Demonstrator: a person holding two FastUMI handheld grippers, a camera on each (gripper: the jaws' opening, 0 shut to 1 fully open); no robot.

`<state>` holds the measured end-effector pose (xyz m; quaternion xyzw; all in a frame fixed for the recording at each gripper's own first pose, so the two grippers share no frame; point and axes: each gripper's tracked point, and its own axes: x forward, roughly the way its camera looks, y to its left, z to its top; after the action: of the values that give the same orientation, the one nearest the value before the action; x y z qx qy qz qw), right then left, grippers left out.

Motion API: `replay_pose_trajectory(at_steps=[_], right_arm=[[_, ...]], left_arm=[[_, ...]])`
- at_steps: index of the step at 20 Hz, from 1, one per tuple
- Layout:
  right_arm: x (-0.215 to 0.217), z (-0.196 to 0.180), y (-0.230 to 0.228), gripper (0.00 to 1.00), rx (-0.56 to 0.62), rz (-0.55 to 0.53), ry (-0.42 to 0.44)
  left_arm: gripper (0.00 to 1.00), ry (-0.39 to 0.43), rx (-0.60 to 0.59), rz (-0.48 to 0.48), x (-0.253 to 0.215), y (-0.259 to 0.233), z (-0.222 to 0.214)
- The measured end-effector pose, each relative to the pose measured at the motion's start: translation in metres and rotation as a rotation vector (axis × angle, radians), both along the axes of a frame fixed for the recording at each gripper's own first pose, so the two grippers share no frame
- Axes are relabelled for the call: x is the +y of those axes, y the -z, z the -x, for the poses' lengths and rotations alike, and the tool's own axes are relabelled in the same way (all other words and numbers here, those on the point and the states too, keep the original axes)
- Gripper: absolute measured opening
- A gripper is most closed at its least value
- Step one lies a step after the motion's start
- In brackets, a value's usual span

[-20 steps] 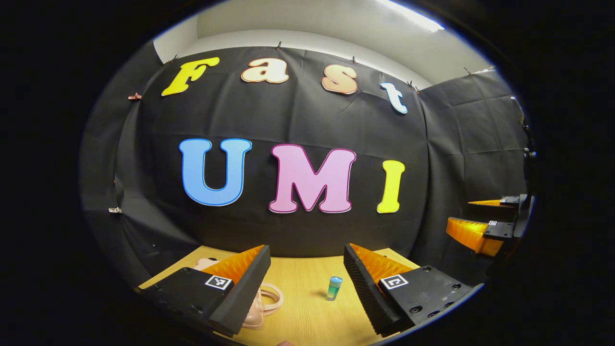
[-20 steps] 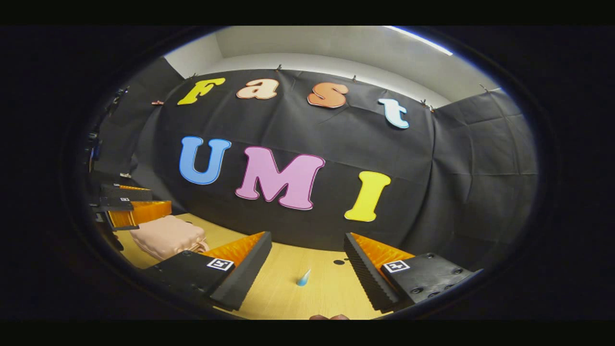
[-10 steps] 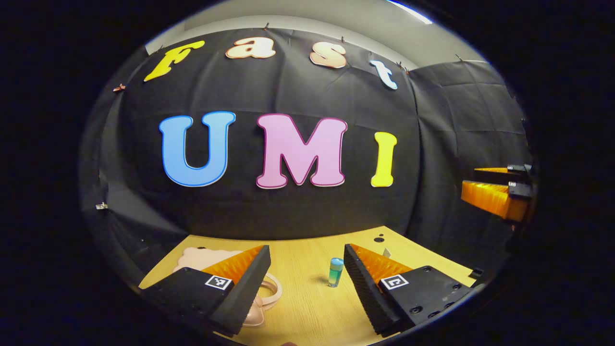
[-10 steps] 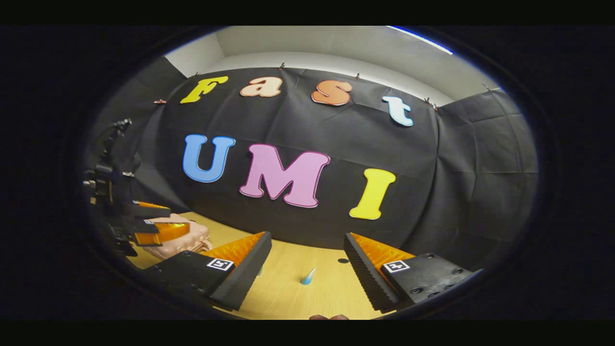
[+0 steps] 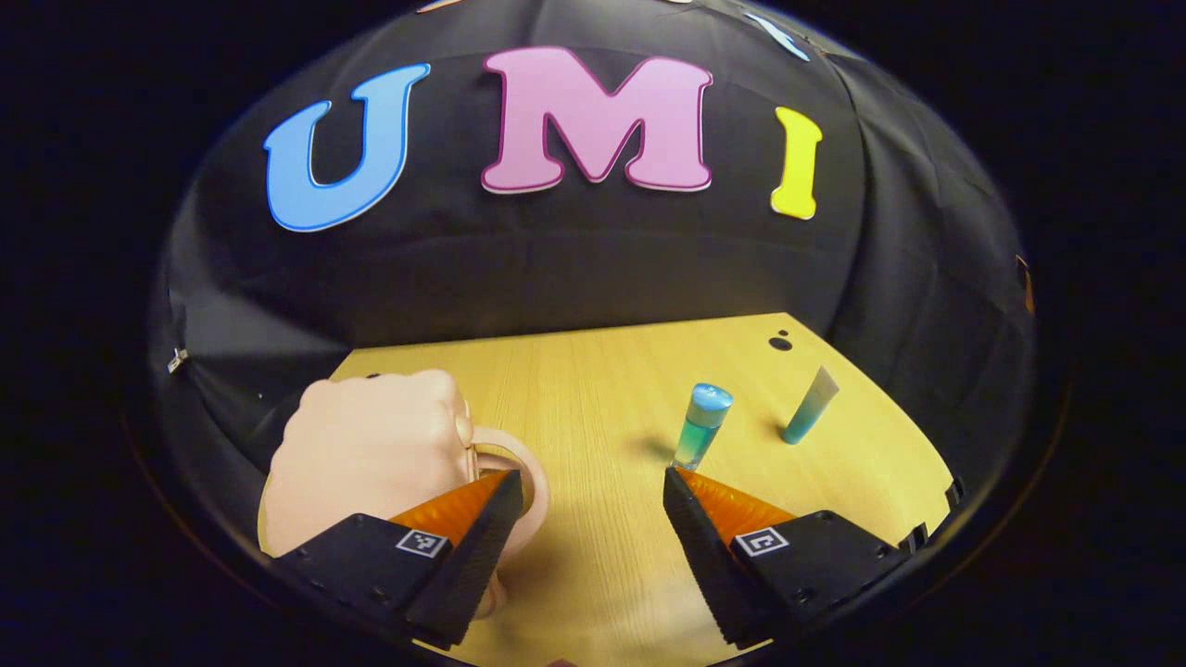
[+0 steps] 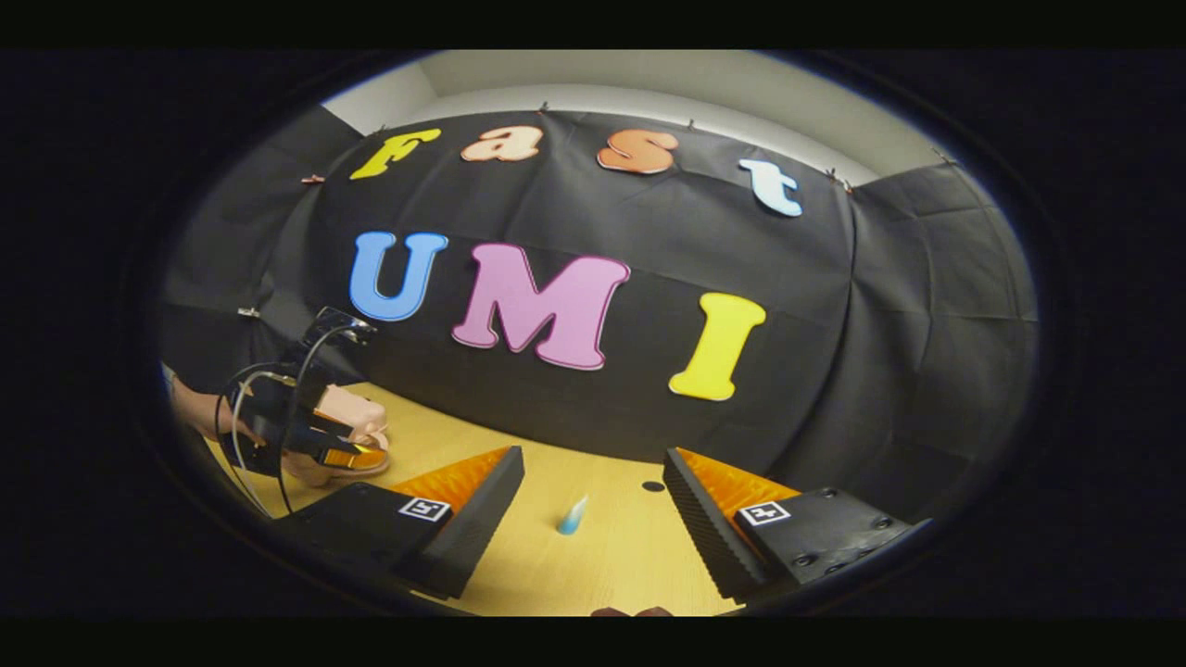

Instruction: First open the suitcase, pack the skin care products into it, and then close the suitcase.

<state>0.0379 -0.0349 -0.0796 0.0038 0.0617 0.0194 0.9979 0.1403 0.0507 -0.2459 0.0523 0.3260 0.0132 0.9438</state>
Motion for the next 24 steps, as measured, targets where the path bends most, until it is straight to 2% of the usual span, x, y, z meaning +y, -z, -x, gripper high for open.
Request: replay_pose_trajectory(at_steps=[6,8,10,11,12,14,16,19,20,21,22,24], right_arm=[[-0.051,-0.011,0.048,0.96,0.113,-0.044,0.080],[-0.067,-0.011,0.066,0.96,0.157,-0.048,0.127],[-0.072,-0.008,0.082,0.96,0.207,-0.074,0.140],[-0.075,-0.008,0.087,0.97,0.222,-0.087,0.150],[-0.076,-0.009,0.092,0.96,0.233,-0.098,0.155],[-0.075,-0.010,0.099,0.99,0.261,-0.116,0.157],[-0.074,-0.012,0.100,0.97,0.268,-0.118,0.154],[-0.072,-0.015,0.103,0.96,0.273,-0.113,0.146],[-0.071,-0.014,0.103,0.96,0.278,-0.113,0.142],[-0.069,-0.014,0.103,0.97,0.281,-0.114,0.140],[-0.068,-0.013,0.105,0.97,0.283,-0.115,0.138],[-0.065,-0.013,0.107,0.94,0.287,-0.116,0.131]], left_arm=[[0.97,-0.169,0.178,-0.048,0.043,0.058,-0.033],[0.96,-0.160,0.204,-0.087,0.052,0.070,-0.044],[0.88,-0.127,0.234,-0.148,0.062,0.078,-0.053],[0.67,-0.105,0.282,-0.129,0.056,0.087,-0.051],[0.58,-0.096,0.344,-0.097,0.052,0.098,-0.044],[0.29,-0.119,0.411,-0.070,0.052,0.112,-0.035],[0.28,-0.122,0.403,-0.061,0.055,0.116,-0.039],[0.25,-0.079,0.412,-0.070,0.054,0.115,-0.039],[0.23,-0.066,0.412,-0.074,0.054,0.113,-0.039],[0.15,-0.056,0.405,-0.084,0.054,0.111,-0.041],[0.17,-0.046,0.394,-0.095,0.053,0.107,-0.043],[0.12,-0.019,0.366,-0.101,0.047,0.096,-0.045]])
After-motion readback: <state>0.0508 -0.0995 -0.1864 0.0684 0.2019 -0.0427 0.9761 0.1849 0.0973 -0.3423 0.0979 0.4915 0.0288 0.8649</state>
